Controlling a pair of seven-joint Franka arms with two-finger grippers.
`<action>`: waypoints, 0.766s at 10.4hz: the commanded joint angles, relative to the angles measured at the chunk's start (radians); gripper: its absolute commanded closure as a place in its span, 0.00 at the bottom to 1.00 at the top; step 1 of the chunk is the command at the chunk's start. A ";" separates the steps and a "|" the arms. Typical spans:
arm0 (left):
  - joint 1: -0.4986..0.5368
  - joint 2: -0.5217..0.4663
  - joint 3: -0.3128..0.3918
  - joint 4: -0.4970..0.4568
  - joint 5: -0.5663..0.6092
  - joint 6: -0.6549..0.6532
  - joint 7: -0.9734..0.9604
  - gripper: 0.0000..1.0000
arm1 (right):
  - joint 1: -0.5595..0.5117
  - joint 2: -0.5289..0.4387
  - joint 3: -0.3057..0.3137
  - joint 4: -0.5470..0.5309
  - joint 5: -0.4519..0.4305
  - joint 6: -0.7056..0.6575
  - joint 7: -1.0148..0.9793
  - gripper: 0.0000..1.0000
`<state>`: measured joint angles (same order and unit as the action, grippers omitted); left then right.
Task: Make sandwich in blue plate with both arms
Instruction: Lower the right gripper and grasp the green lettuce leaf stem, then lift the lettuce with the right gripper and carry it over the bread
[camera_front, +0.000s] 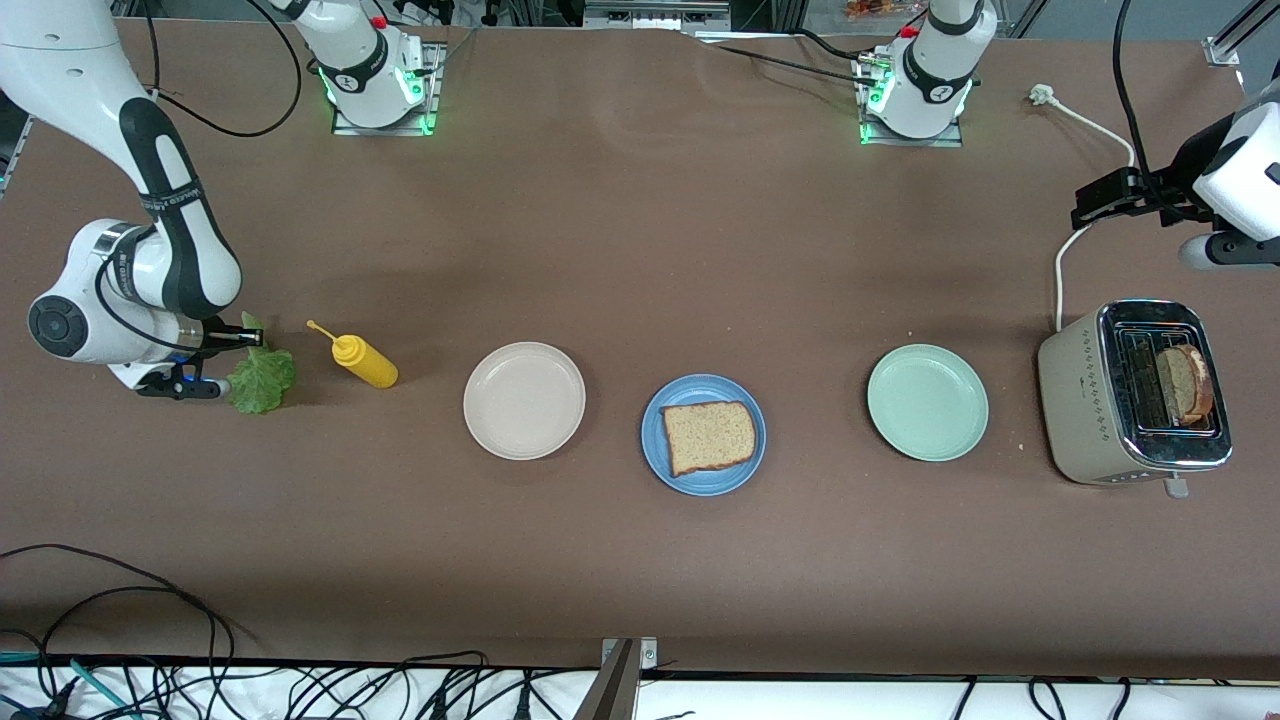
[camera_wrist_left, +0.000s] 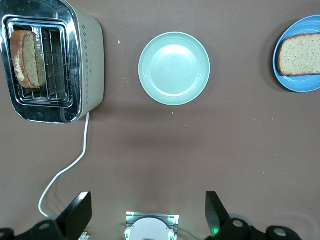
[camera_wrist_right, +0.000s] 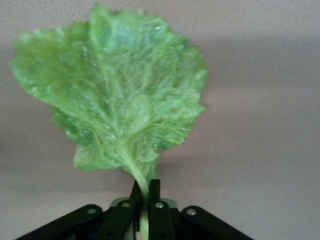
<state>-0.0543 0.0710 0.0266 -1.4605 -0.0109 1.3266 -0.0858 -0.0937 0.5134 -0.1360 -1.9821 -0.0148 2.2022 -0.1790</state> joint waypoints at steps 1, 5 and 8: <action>-0.016 0.019 0.010 0.037 0.032 -0.026 -0.020 0.00 | -0.014 -0.024 0.009 0.005 0.006 -0.039 -0.039 1.00; 0.002 0.016 0.018 0.084 0.032 -0.024 -0.055 0.00 | -0.009 -0.163 0.033 0.054 0.004 -0.263 -0.039 1.00; -0.007 0.018 0.013 0.085 0.029 -0.023 -0.057 0.00 | -0.006 -0.291 0.122 0.136 0.004 -0.459 -0.008 1.00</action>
<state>-0.0510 0.0725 0.0464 -1.4102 -0.0108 1.3266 -0.1334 -0.0918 0.3171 -0.0832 -1.8884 -0.0141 1.8695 -0.2014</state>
